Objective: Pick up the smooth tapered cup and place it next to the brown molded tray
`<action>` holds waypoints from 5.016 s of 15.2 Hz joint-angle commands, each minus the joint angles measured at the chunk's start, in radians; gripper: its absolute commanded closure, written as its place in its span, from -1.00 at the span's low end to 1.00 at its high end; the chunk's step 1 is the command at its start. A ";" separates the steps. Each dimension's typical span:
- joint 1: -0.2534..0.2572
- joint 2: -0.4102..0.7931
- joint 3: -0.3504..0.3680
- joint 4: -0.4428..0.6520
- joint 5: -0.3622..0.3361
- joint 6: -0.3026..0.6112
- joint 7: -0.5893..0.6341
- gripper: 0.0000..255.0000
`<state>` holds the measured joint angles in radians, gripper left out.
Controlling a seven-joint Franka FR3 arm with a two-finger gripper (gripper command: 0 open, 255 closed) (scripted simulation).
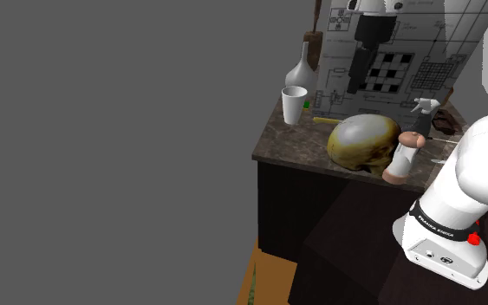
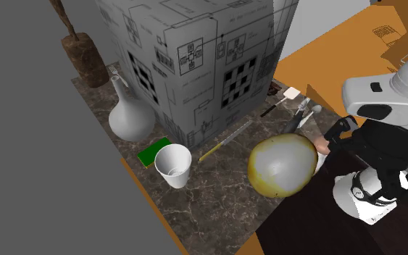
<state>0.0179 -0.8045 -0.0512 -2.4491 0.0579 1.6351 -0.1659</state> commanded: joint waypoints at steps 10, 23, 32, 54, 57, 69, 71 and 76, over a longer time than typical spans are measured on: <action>-0.028 0.299 -0.044 0.060 -0.080 0.251 -0.069 -1.00; -0.063 0.774 -0.098 0.329 -0.145 0.488 -0.138 -1.00; -0.096 1.110 -0.121 0.640 -0.156 0.541 -0.180 -1.00; -0.106 1.169 -0.122 0.617 -0.151 0.624 -0.185 1.00; -0.106 1.169 -0.122 0.617 -0.151 0.624 -0.185 1.00; -0.103 1.106 -0.124 0.681 -0.154 0.497 -0.195 1.00; -0.102 1.097 -0.124 0.696 -0.154 0.474 -0.197 1.00; -0.101 1.078 -0.125 0.737 -0.154 0.413 -0.203 1.00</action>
<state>-0.0829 0.2775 -0.1755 -1.7199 -0.0961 2.0607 -0.3672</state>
